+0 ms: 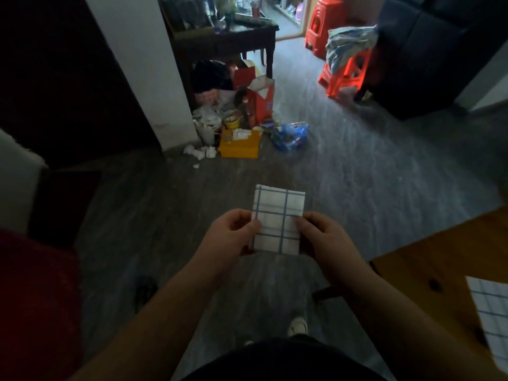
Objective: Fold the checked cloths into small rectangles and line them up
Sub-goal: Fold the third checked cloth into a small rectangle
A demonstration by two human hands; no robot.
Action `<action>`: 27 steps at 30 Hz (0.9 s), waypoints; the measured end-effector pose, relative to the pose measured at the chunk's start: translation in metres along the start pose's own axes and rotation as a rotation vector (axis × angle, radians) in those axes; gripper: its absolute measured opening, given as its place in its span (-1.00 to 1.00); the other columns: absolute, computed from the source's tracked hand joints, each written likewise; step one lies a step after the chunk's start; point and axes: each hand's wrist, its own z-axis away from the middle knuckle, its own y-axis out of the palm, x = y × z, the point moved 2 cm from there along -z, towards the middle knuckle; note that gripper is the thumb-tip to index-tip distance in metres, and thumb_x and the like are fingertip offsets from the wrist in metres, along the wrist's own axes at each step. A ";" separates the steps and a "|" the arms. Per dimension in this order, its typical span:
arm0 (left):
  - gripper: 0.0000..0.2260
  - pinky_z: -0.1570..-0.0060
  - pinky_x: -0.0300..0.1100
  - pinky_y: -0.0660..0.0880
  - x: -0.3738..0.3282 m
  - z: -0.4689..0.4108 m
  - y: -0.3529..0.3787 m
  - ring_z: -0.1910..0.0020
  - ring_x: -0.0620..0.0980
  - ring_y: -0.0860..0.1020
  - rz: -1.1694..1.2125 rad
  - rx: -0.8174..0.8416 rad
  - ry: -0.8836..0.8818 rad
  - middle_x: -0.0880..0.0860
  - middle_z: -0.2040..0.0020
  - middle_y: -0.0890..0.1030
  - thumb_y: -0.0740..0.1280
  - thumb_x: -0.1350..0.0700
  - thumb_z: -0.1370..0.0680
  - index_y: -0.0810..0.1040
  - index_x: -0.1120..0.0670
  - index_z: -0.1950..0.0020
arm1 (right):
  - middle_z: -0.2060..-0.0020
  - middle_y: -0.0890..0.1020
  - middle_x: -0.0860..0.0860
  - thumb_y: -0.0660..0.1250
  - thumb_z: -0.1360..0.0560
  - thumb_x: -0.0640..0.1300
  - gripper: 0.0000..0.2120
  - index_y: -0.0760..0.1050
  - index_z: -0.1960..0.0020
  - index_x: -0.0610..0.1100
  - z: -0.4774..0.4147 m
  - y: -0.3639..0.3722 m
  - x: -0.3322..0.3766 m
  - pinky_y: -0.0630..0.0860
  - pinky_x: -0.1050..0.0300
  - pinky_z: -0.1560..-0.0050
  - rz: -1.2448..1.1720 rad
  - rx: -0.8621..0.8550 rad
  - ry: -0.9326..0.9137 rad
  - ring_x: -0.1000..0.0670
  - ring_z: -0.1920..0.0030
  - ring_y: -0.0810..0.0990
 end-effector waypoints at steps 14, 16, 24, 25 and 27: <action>-0.89 0.07 -0.01 0.62 -0.117 -0.218 0.040 0.05 0.09 0.68 -0.124 -0.027 -0.015 0.13 0.01 0.70 0.37 0.11 -0.61 0.62 0.09 -0.10 | 0.05 0.73 -0.11 0.33 -0.62 -0.18 -0.92 0.59 -0.06 -0.14 -0.230 -0.046 0.078 0.65 -0.04 0.03 -0.093 0.005 -0.037 -0.10 0.02 0.73; -0.89 -0.04 0.08 0.63 -0.152 -0.258 0.059 -0.01 0.13 0.69 -0.177 0.003 -0.001 0.08 0.00 0.71 0.37 0.10 -0.61 0.61 0.05 -0.12 | 0.04 0.73 -0.11 0.33 -0.62 -0.17 -0.93 0.59 -0.04 -0.12 -0.272 -0.068 0.104 0.65 -0.07 0.01 -0.113 -0.025 -0.054 -0.10 0.02 0.73; -0.90 0.05 -0.04 0.67 -0.236 -0.395 0.164 0.04 0.05 0.69 -0.270 0.156 0.129 0.07 0.01 0.70 0.36 0.10 -0.61 0.62 0.01 -0.10 | 0.08 0.75 -0.03 0.36 -0.61 -0.10 -0.93 0.63 -0.02 -0.03 -0.378 -0.176 0.192 0.65 -0.19 -0.07 -0.022 -0.238 -0.179 -0.06 0.03 0.73; -0.92 0.12 -0.14 0.65 -0.241 -0.411 0.179 0.08 -0.02 0.69 -0.277 0.180 0.139 0.06 0.03 0.70 0.36 0.11 -0.61 0.63 -0.01 -0.07 | 0.09 0.75 -0.04 0.37 -0.61 -0.12 -0.93 0.63 -0.01 -0.05 -0.386 -0.190 0.197 0.64 -0.24 -0.10 -0.028 -0.281 -0.180 -0.09 0.03 0.73; -0.93 0.23 -0.30 0.58 -0.252 -0.443 0.213 0.17 -0.15 0.66 -0.320 0.230 0.181 0.02 0.07 0.67 0.36 0.10 -0.61 0.61 -0.07 -0.03 | 0.11 0.75 -0.05 0.36 -0.61 -0.13 -0.92 0.63 0.01 -0.08 -0.403 -0.218 0.204 0.62 -0.26 -0.12 -0.030 -0.362 -0.164 -0.11 0.04 0.72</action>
